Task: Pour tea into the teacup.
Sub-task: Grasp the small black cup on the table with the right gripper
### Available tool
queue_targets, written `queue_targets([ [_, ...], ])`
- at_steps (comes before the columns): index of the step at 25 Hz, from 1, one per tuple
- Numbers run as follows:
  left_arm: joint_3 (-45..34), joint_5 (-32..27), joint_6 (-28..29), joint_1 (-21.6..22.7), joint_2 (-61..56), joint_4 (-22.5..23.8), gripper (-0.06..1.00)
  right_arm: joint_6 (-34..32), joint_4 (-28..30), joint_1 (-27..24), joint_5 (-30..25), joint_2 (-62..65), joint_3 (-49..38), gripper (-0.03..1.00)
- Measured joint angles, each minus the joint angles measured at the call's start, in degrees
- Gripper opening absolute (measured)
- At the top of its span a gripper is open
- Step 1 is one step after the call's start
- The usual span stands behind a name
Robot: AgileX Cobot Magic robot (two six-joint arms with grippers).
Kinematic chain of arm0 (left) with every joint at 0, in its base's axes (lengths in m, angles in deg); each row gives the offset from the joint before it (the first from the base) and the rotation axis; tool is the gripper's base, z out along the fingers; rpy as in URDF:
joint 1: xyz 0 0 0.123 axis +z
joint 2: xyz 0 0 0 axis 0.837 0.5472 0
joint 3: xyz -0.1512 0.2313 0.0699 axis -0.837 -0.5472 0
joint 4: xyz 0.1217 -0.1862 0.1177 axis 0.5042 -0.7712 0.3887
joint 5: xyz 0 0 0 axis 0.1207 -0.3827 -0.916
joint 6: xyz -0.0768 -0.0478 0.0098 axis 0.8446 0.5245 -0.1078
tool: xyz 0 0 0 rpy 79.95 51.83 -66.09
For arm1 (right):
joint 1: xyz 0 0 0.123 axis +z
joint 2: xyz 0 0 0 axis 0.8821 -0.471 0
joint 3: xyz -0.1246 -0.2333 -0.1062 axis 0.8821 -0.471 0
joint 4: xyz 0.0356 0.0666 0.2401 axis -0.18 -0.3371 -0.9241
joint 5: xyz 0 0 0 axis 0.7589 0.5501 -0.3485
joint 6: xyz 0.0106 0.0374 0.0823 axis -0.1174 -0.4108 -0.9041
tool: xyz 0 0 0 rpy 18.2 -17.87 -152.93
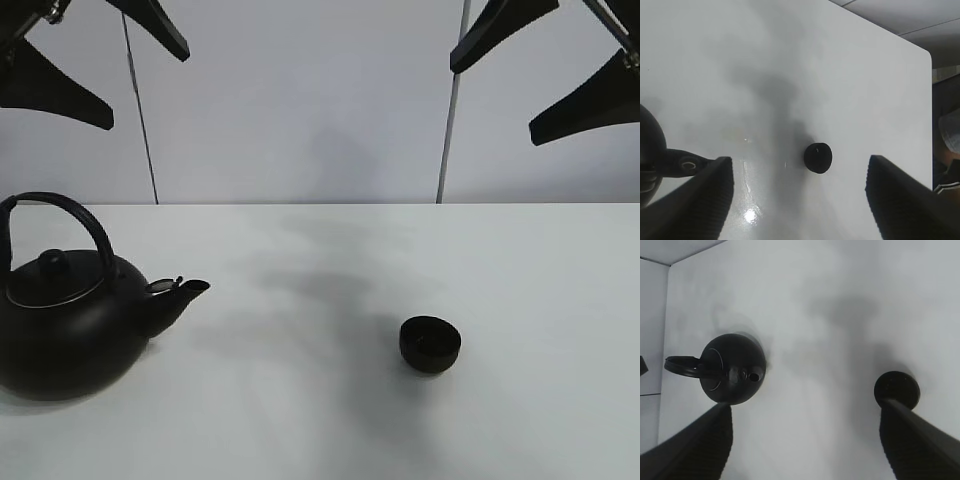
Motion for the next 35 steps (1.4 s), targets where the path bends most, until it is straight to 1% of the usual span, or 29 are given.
queue_targets([
  [6,0.00,0.00,0.00,0.00,0.00,0.00,0.53,0.11,0.00,0.00,0.23,0.00,0.00,0.56],
  [9,0.00,0.00,0.00,0.00,0.00,0.00,0.53,1.71,0.06,0.00,0.17,0.00,0.00,0.56],
  [12,0.00,0.00,0.00,0.00,0.00,0.00,0.53,2.39,1.52,0.00,-0.90,0.00,0.05,0.56],
  [15,0.00,0.00,0.00,0.00,0.00,0.00,0.53,2.59,4.14,0.00,-3.87,-0.14,1.54,0.56],
  [18,0.00,0.00,0.00,0.00,0.00,0.00,0.53,2.36,7.72,0.00,-7.20,-0.13,4.96,0.54],
  [22,0.00,0.00,0.00,0.00,0.00,0.00,0.53,0.22,13.62,0.00,-10.79,-0.13,9.57,0.53],
  [24,0.00,0.00,0.00,0.00,0.00,0.00,0.53,-0.51,16.08,0.38,-11.90,-0.13,10.46,0.52],
  [26,0.00,0.00,0.00,0.00,0.00,0.00,0.53,-1.11,18.65,2.07,-12.26,-0.21,10.62,0.52],
  [28,0.00,0.00,0.00,0.00,0.00,0.00,0.53,-1.94,21.22,5.49,-12.34,-0.96,10.62,0.52],
  [32,0.00,0.05,0.00,0.00,0.00,0.00,0.53,-6.09,26.33,12.68,-12.03,-5.79,10.64,0.52],
  [35,0.00,0.05,0.00,0.00,0.00,0.00,0.53,-8.42,30.63,16.57,-11.25,-10.66,10.64,0.52],
])
